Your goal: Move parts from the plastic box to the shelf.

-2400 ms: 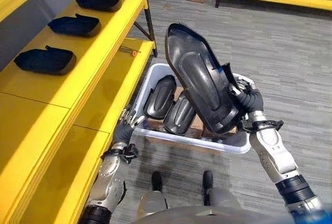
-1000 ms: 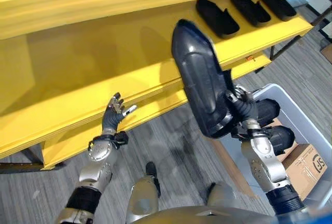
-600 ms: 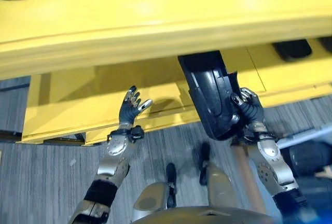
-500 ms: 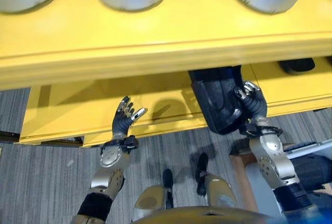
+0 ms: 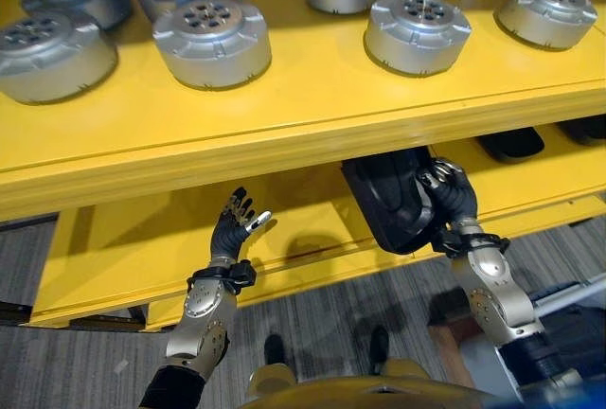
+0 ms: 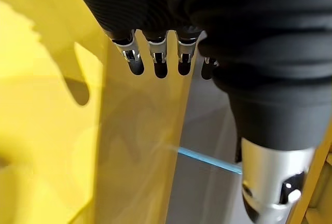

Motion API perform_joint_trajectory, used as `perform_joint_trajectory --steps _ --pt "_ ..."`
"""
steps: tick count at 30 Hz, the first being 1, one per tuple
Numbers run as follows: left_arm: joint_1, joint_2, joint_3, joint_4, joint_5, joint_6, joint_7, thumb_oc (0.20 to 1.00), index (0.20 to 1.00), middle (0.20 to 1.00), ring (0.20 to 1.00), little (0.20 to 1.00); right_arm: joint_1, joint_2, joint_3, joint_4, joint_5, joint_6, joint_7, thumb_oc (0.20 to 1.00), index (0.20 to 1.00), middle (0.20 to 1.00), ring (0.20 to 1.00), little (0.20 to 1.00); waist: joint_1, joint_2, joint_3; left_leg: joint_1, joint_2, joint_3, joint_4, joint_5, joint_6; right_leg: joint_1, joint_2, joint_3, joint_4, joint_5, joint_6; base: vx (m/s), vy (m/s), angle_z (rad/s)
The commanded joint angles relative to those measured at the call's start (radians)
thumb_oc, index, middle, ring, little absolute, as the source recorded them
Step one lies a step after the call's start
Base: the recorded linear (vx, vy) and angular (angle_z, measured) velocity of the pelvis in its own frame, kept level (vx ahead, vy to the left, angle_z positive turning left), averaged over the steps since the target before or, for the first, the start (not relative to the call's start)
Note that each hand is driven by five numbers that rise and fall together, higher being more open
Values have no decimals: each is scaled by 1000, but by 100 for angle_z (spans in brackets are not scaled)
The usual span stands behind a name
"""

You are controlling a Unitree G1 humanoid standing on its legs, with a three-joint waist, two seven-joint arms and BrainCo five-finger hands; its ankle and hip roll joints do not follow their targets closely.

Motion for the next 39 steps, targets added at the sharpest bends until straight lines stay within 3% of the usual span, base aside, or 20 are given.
perform_joint_trajectory --steps 1,8,12,18,28,29,31,32,33,39 --pt "-26 38 -1 -31 -14 -31 -23 1000 1000 1000 1000 1000 -107 23 -19 13 -6 -34 -10 200 200 200 200 200 13 -41 -14 14 41 -15 35 -35 -21 -51 -101 -37 155 -47 65 16 0 15" --pt "-15 62 -39 -53 -55 -23 -32 1000 1000 1000 1000 1000 -371 68 67 255 59 -15 -49 200 200 200 200 200 70 -40 4 -8 29 -42 47 -38 -16 -57 -118 -62 180 -51 63 -12 7 11" --pt "-74 104 -90 -67 -109 -43 -22 1000 1000 1000 1000 1000 -646 33 47 438 73 -18 -124 200 200 200 200 200 116 -24 111 -162 19 -87 173 -49 -12 -185 -155 -57 309 -70 55 -238 17 21" --pt "-120 125 -115 -102 -130 -63 14 1000 1000 1000 1000 1000 -817 -46 0 531 89 -32 -201 200 200 200 200 200 142 -3 222 -383 -6 -135 410 -110 -18 -375 -191 -38 521 -130 49 -151 22 24" --pt "-140 126 -159 -125 -99 -63 48 1000 1000 1000 1000 1000 -967 -172 -31 638 106 -59 -279 200 200 200 200 200 141 5 284 -647 -15 -174 606 -170 -6 -628 -216 4 726 -207 22 -70 -2 8" --pt "-140 127 -162 -123 -100 -63 52 1000 1000 1000 1000 1000 -985 -187 -30 661 109 -58 -282 200 200 200 200 200 140 3 285 -655 -13 -177 625 -198 -11 -635 -214 13 744 -232 28 56 2 -1" --pt "-144 122 -165 -121 -111 -63 60 1000 1000 1000 1000 1000 -1024 -216 -31 704 121 -64 -289 200 200 200 200 200 141 1 286 -683 -11 -178 640 -204 -10 -670 -215 22 761 -239 26 -8 12 0" --pt "-146 121 -165 -121 -111 -64 60 1000 1000 1000 1000 1000 -1028 -218 -30 707 122 -65 -288 200 200 200 200 200 142 1 290 -697 -13 -177 638 -180 -6 -683 -216 21 756 -218 18 0 0 0" --pt "-157 121 -174 -121 -117 -70 65 1000 1000 1000 1000 1000 -1066 -240 -16 755 141 -67 -290 200 200 200 200 200 140 0 291 -703 -11 -180 655 -211 -9 -695 -216 30 774 -244 26 0 0 0" --pt "-197 115 -191 -109 -119 -80 84 1000 1000 1000 1000 1000 -1133 -299 12 863 173 -73 -288 200 200 200 200 200 131 0 296 -729 -14 -179 676 -230 -8 -730 -216 51 794 -256 22 23 10 -3"
